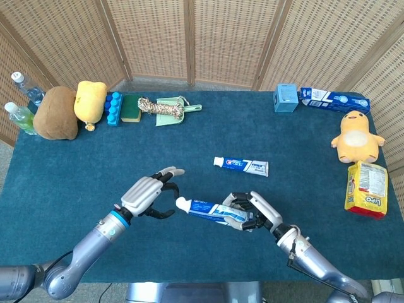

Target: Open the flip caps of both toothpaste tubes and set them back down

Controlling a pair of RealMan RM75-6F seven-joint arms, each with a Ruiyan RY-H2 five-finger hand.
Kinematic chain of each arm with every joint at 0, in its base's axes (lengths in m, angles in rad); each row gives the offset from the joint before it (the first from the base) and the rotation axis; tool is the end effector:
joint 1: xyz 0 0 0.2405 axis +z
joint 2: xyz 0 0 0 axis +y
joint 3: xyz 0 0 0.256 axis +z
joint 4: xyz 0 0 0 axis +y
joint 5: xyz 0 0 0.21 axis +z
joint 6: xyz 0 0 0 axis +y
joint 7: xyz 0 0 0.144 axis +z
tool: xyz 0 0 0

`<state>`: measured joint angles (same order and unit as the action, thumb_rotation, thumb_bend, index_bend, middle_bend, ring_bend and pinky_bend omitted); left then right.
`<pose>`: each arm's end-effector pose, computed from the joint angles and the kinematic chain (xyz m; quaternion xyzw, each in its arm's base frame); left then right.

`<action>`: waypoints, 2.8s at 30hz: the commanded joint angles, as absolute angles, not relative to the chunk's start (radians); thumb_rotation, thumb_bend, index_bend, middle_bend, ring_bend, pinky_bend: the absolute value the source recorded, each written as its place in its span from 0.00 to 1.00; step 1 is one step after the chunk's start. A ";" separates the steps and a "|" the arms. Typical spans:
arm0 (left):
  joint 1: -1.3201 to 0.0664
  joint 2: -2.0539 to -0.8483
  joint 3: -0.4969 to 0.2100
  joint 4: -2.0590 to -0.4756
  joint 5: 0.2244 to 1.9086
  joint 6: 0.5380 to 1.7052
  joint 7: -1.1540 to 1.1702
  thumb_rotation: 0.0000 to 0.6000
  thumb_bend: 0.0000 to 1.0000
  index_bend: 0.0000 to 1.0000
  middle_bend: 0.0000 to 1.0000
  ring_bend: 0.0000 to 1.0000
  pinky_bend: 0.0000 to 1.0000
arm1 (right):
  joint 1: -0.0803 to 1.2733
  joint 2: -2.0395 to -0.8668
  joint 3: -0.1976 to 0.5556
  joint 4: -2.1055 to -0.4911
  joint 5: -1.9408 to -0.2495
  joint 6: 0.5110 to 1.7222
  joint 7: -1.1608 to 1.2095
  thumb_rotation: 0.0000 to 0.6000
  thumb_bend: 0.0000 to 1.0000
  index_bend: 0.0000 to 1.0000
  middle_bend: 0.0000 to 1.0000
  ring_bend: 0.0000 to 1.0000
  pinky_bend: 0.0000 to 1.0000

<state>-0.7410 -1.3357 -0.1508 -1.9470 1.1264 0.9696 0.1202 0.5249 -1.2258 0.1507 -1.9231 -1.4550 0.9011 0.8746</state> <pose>-0.0865 0.2818 0.0233 -0.7110 -0.4913 -0.4393 0.2452 -0.1350 -0.2558 0.0465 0.4706 -0.7287 0.4951 0.0495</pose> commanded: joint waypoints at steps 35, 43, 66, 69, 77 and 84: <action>-0.399 -0.950 -0.047 -2.065 1.267 1.244 -0.042 1.00 0.24 0.44 0.12 0.06 0.23 | 0.476 -1.180 -0.008 -1.638 -1.519 0.914 0.785 0.65 0.38 0.34 0.29 0.13 0.17; -0.371 -0.950 -0.053 -2.065 1.269 1.255 -0.046 1.00 0.24 0.43 0.11 0.05 0.23 | 0.454 -1.171 -0.015 -1.619 -1.527 0.964 0.829 0.60 0.37 0.31 0.28 0.12 0.17; -0.306 -0.964 -0.049 -2.041 1.305 1.300 0.024 1.00 0.24 0.36 0.10 0.04 0.19 | 0.555 -1.313 0.191 -1.709 -1.234 1.005 0.168 1.00 0.31 0.29 0.28 0.15 0.20; -0.307 -0.966 -0.057 -2.028 1.296 1.294 0.022 1.00 0.24 0.34 0.10 0.03 0.18 | 0.600 -1.346 0.214 -1.680 -1.189 0.987 0.058 1.00 0.31 0.27 0.24 0.12 0.20; -0.314 -0.971 -0.082 -1.998 1.285 1.286 0.013 1.00 0.24 0.28 0.09 0.03 0.17 | 0.700 -1.438 0.242 -1.615 -1.019 0.961 -0.209 1.00 0.29 0.24 0.21 0.09 0.20; -0.318 -0.972 -0.101 -1.978 1.275 1.280 -0.001 1.00 0.24 0.27 0.09 0.03 0.17 | 0.785 -1.520 0.262 -1.530 -0.860 0.932 -0.365 1.00 0.29 0.26 0.20 0.09 0.20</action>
<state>-0.3175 -0.9723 -0.1009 -1.9782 1.2757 1.2799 -0.0010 0.7490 -1.4855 0.2495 -1.5657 -0.9079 0.9480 -0.3208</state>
